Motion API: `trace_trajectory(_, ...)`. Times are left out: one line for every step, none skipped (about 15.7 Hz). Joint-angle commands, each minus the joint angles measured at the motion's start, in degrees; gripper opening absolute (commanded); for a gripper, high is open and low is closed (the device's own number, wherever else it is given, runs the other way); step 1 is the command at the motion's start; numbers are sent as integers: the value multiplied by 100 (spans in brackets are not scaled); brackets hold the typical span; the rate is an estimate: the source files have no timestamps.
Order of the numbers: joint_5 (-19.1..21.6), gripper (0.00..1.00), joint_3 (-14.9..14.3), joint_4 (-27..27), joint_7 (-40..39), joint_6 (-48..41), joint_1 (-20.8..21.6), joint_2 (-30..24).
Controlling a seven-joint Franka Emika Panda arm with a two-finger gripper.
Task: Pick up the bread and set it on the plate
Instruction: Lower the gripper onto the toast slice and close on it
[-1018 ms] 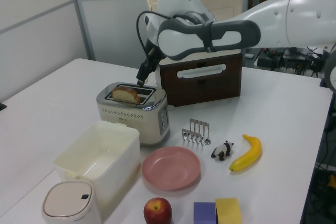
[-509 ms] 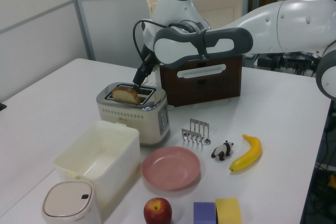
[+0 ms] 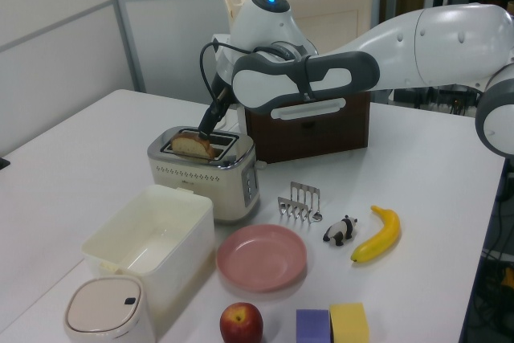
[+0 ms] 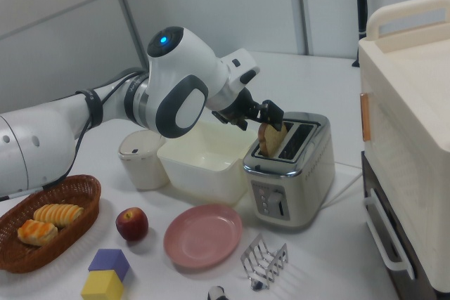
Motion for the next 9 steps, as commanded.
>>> trace_trajectory(-31,97,-6,38,-133,104,45,39)
trace_trajectory(-57,97,2,38,-133,112,45,39)
trace_trajectory(-83,97,3,29,-133,139,45,39)
trace_trajectory(-83,97,11,29,-124,165,45,48)
trace_trajectory(-83,97,11,29,-124,174,45,48)
trace_trajectory(-83,97,11,29,-124,174,45,92)
trace_trajectory(-92,97,11,38,-124,174,45,110)
trace_trajectory(-101,97,11,99,-124,174,54,188)
trace_trajectory(-127,97,11,178,-107,174,63,258)
